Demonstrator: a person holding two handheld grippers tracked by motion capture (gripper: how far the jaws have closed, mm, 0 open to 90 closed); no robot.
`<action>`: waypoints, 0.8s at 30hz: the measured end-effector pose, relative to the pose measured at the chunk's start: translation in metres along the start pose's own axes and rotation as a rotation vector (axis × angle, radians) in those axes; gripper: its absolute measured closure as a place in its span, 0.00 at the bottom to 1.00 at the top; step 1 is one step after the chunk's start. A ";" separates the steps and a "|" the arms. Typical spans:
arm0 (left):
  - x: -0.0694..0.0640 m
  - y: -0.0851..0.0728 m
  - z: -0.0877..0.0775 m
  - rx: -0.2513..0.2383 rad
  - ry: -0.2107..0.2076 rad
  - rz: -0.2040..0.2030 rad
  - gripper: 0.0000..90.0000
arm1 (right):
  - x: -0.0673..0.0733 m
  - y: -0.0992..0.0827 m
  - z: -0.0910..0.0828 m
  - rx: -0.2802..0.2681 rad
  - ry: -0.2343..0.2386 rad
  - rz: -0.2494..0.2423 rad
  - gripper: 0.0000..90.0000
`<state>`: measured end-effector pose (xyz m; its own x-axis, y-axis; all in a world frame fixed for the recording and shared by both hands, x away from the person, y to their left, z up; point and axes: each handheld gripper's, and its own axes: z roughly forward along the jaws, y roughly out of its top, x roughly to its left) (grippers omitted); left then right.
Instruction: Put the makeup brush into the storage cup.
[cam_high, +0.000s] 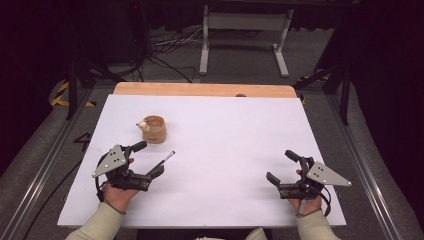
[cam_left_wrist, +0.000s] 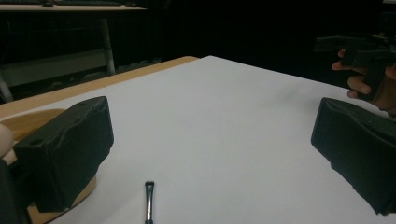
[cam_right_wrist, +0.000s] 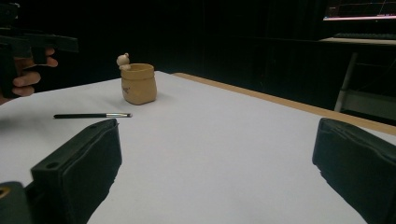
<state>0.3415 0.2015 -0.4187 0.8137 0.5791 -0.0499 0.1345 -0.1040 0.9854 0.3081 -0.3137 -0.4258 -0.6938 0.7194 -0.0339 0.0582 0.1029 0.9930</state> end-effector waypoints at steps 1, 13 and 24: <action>0.001 0.001 0.001 0.003 -0.009 0.000 0.00 | 0.000 0.000 0.000 0.000 -0.003 0.001 0.02; 0.009 0.018 0.007 0.092 0.000 -0.009 0.00 | 0.000 0.000 -0.001 -0.001 0.007 0.007 0.04; 0.019 0.033 0.014 0.248 0.011 -0.016 0.00 | -0.001 -0.001 -0.003 0.001 0.012 0.020 0.04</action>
<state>0.3694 0.1981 -0.3892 0.8041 0.5913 -0.0622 0.2831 -0.2888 0.9146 0.3069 -0.3166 -0.4262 -0.7010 0.7130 -0.0124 0.0730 0.0891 0.9933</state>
